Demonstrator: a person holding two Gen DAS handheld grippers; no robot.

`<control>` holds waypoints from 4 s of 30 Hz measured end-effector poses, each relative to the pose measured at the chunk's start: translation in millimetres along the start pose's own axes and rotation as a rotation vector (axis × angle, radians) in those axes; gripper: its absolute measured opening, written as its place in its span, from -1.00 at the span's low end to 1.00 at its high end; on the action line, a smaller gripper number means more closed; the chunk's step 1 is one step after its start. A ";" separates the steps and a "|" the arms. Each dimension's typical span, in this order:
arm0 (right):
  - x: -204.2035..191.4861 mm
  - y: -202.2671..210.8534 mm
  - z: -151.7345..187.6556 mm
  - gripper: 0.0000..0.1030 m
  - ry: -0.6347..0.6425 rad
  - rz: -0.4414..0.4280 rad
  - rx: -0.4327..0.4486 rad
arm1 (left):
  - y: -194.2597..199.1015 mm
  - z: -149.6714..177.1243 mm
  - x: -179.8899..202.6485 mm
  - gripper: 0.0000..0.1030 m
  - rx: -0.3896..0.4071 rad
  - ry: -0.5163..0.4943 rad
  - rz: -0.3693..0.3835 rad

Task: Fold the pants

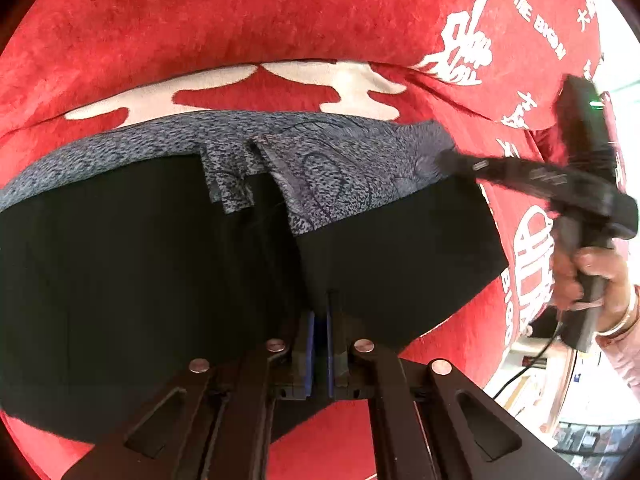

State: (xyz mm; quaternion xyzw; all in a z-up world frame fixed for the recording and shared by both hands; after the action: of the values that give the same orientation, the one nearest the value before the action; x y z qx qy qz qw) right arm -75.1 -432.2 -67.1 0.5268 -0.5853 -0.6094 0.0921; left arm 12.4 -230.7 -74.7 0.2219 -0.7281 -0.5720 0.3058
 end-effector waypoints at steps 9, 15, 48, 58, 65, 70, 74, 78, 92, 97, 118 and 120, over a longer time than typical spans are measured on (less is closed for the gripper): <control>-36.4 -35.3 16.8 -0.40 0.020 -0.025 -0.065 | 27.3 6.4 -31.5 0.44 0.061 0.140 -0.150; -83.8 -63.6 42.5 -0.40 0.086 -0.063 -0.128 | 27.5 20.7 -68.6 0.44 0.004 0.181 -0.368; -202.7 -101.4 121.1 0.01 0.247 0.001 -0.305 | 26.2 106.4 -191.1 0.44 -0.073 0.421 -0.402; -205.0 -139.7 122.9 0.08 0.263 0.081 -0.376 | 38.7 131.7 -256.3 0.44 -0.046 0.498 -0.428; -199.8 -150.4 125.9 0.26 0.243 0.079 -0.380 | 43.0 146.2 -315.3 0.44 0.031 0.661 -0.243; -200.4 -156.3 124.6 0.33 0.258 0.082 -0.397 | 33.8 155.8 -339.6 0.55 0.111 0.804 0.013; -199.9 -157.0 125.4 0.40 0.259 0.074 -0.398 | 28.9 155.8 -354.4 0.70 0.165 0.904 0.178; -203.4 -161.2 126.7 0.46 0.272 0.078 -0.401 | 27.9 148.1 -350.4 0.83 0.220 0.989 0.244; -209.1 -163.4 127.4 0.47 0.299 0.093 -0.405 | 15.3 92.3 -342.6 0.55 0.174 0.854 0.035; -232.9 -148.6 103.0 0.42 0.329 0.035 -0.359 | 24.2 91.4 -338.2 -0.22 0.182 0.751 -0.174; -428.0 -248.9 12.4 0.42 0.404 -0.277 -0.688 | 36.6 78.9 -245.8 -0.27 0.332 0.058 -0.837; -442.1 -269.1 23.3 0.42 0.433 -0.248 -0.760 | 37.2 79.8 -243.3 -0.27 0.341 0.048 -0.853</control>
State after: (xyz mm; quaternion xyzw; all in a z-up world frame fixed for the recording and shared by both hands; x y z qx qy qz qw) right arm 232.3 -15.4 -54.6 0.6371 -0.2199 -0.6632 0.3254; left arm 131.4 -2.2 -97.9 0.5621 -0.6482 -0.5133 0.0189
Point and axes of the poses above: each gripper's, at about its wrist camera, not at the fingertips, and y roughly against the way its jaws point, x to its right, z to its underside, the point moved 4 cm from there along -y, roughly the way its jaws point, and after that the axes turned 14 degrees about -z, right-handed, at the moved point
